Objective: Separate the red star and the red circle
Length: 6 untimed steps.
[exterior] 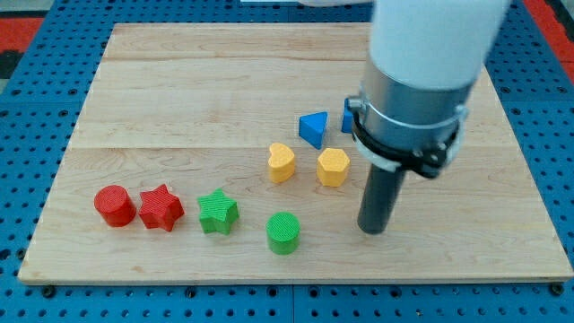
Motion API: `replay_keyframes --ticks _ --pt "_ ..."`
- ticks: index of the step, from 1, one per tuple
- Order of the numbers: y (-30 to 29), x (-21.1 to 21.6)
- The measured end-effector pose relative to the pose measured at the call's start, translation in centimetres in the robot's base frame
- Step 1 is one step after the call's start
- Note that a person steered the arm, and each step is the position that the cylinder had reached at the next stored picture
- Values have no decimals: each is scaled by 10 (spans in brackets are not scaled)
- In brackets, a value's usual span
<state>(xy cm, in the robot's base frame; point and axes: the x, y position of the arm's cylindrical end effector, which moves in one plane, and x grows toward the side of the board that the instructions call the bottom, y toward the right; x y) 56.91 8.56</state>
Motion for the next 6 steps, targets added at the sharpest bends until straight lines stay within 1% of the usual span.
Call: replay_keyframes --ticks 1,2,3,4,5,6 --pt "-53 20" --pt "-92 -3" --pt "-100 18" --pt "-195 49" --pt "-243 22" --pt "-282 -34"
